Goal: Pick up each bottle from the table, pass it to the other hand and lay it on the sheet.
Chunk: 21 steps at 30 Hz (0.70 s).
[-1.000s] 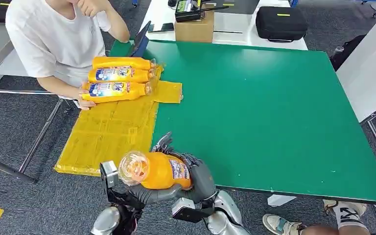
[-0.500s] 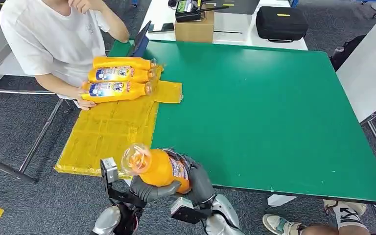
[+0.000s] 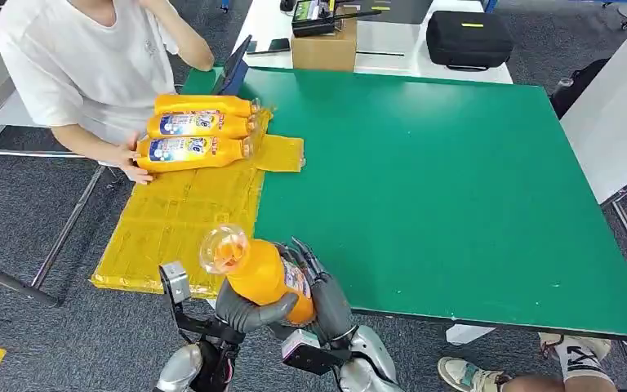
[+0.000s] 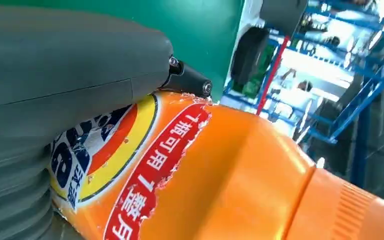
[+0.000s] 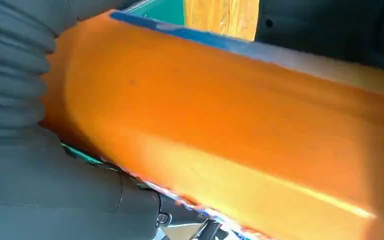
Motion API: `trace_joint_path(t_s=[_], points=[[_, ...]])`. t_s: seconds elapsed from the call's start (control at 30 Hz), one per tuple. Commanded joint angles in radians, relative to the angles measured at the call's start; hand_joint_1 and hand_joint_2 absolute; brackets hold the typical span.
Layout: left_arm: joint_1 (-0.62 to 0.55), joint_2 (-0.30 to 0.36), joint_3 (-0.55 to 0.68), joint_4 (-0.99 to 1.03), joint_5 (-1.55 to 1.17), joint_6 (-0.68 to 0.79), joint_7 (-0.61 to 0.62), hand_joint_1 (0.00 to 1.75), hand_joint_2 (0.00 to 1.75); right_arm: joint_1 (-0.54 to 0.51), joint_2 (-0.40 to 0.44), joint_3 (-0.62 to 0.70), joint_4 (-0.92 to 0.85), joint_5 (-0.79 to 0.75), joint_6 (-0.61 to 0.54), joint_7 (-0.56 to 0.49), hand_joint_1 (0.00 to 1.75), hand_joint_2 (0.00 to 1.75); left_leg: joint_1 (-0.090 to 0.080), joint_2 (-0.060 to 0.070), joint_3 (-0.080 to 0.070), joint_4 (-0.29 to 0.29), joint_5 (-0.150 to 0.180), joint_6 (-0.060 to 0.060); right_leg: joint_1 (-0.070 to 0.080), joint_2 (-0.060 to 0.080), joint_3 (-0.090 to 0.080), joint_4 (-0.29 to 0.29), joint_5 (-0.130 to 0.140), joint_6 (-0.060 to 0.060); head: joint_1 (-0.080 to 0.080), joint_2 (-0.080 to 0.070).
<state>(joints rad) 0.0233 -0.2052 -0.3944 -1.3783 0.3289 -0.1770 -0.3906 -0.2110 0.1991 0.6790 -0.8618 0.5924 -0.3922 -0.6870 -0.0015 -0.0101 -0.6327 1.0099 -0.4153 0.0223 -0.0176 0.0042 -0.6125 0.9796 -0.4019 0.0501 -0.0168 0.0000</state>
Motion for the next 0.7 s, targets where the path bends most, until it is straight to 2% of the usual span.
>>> trace_joint_path(t_s=[0.03, 0.23, 0.47, 0.57, 0.7], points=[[-0.102, -0.018, 0.051, 0.01, -0.097, 0.245, -0.029, 1.75, 1.75, 0.048, -0.015, 0.082, -0.006, -0.025, -0.041, -0.011, 0.0, 0.0, 0.001, -0.003, 0.004, 0.0, -0.002, -0.002, 0.002, -0.004, 0.006, -0.001, -0.003, -0.002, 0.0, 0.0], [-0.173, 0.012, 0.095, 0.088, -0.249, 0.315, -0.056, 1.75, 1.75, 0.011, -0.023, 0.118, 0.0, -0.039, -0.106, -0.011, 0.0, 0.0, 0.001, -0.002, 0.005, 0.0, -0.001, -0.001, 0.002, -0.003, 0.006, -0.001, -0.002, -0.002, 0.0, 0.0], [-0.272, 0.049, 0.149, 0.218, -0.595, 0.525, -0.075, 1.75, 1.75, -0.015, -0.04, 0.135, -0.011, -0.052, -0.143, -0.011, 0.0, 0.0, 0.001, 0.0, 0.005, -0.001, -0.001, -0.001, 0.001, 0.0, 0.006, -0.001, -0.001, -0.002, 0.0, 0.0], [-0.356, 0.074, 0.182, 0.366, -0.815, 0.663, -0.035, 1.75, 1.75, -0.028, -0.039, 0.151, -0.019, -0.08, -0.148, -0.011, 0.0, 0.0, 0.001, -0.001, 0.004, -0.001, 0.0, -0.001, 0.001, -0.001, 0.006, -0.001, -0.001, -0.002, 0.0, 0.0], [-0.48, 0.12, 0.176, 0.619, -1.048, 0.715, 0.023, 1.75, 1.75, -0.039, -0.038, 0.178, -0.034, -0.114, -0.129, -0.011, 0.0, 0.0, 0.001, 0.0, 0.008, -0.002, 0.0, -0.002, 0.001, -0.001, 0.008, -0.001, -0.001, -0.003, 0.0, 0.0]])
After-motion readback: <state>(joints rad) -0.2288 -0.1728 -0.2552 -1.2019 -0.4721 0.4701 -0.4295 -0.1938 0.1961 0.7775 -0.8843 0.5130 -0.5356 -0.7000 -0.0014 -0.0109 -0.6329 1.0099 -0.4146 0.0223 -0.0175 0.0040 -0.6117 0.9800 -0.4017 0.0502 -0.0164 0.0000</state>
